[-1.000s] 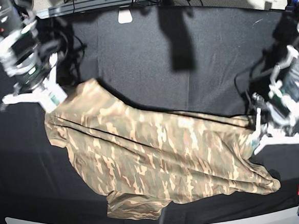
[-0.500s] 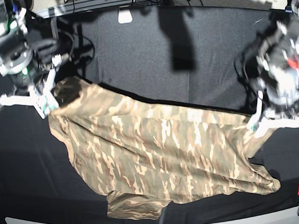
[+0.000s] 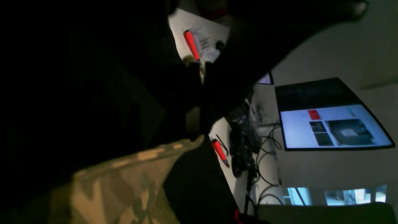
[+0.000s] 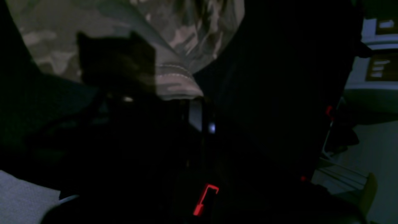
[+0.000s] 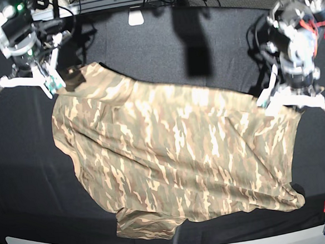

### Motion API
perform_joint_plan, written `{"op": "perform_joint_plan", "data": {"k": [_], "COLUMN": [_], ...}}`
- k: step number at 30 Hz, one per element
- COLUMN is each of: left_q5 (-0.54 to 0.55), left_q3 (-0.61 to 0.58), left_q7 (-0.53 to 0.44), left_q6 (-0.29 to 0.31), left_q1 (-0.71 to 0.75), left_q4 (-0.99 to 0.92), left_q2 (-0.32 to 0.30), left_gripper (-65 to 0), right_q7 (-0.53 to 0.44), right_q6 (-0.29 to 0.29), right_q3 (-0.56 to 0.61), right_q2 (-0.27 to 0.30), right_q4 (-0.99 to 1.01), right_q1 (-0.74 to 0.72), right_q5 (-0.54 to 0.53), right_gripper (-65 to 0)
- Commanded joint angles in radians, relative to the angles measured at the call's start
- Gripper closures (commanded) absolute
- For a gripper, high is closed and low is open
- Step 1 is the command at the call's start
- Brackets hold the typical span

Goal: Layout the t-shirt on the table in an organized manner, then fold the t-shirt properly
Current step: 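Lift the shirt edge with both grippers and raise it off the table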

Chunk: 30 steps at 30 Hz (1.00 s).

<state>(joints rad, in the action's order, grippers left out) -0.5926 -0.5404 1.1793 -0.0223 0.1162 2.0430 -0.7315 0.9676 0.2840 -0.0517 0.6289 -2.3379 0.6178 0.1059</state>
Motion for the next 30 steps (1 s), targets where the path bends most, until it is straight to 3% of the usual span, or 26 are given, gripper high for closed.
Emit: {"op": "perform_joint_plan", "data": {"k": [1,5,10,16,24,30], "left_q5": [-0.040,-0.072,-0.080,-0.121,-0.122,0.100], "left_q3": [0.011,0.011,0.011,0.011,0.011,0.110], "left_q7": [0.010,0.027,0.027,0.023,-0.055,-0.203], "left_q6": [-0.013,-0.013,-0.016,-0.027,-0.106,-0.106], "left_q1": [-0.001,0.027,0.054,0.068,0.086,0.086], "left_q4": [0.017,0.017,0.017,0.019,0.072,0.082], "left_q2": [-0.015,-0.014,-0.014,-0.014,0.042,0.052], "left_gripper": [0.0,0.0,0.0,0.0,0.0,0.0], "right_q7": [-0.010,-0.009,-0.009,-0.043,-0.138,-0.163], "right_q6": [-0.006,-0.005,0.050,0.029,0.029,0.030], "right_q3": [-0.008,-0.008,-0.008,-0.008,-0.008,-0.008], "right_q2": [0.014,0.014,0.014,0.007,-0.158,-0.237], "right_q4": [-0.018,-0.018,-0.018,-0.018,-0.018,-0.018], "right_q1": [0.001,0.001,0.001,0.000,-0.008,-0.036], "right_q5": [0.014,-0.037,-0.159,-0.161,-0.162,-0.162], "right_gripper": [0.0,0.0,0.0,0.0,0.0,0.0]}}
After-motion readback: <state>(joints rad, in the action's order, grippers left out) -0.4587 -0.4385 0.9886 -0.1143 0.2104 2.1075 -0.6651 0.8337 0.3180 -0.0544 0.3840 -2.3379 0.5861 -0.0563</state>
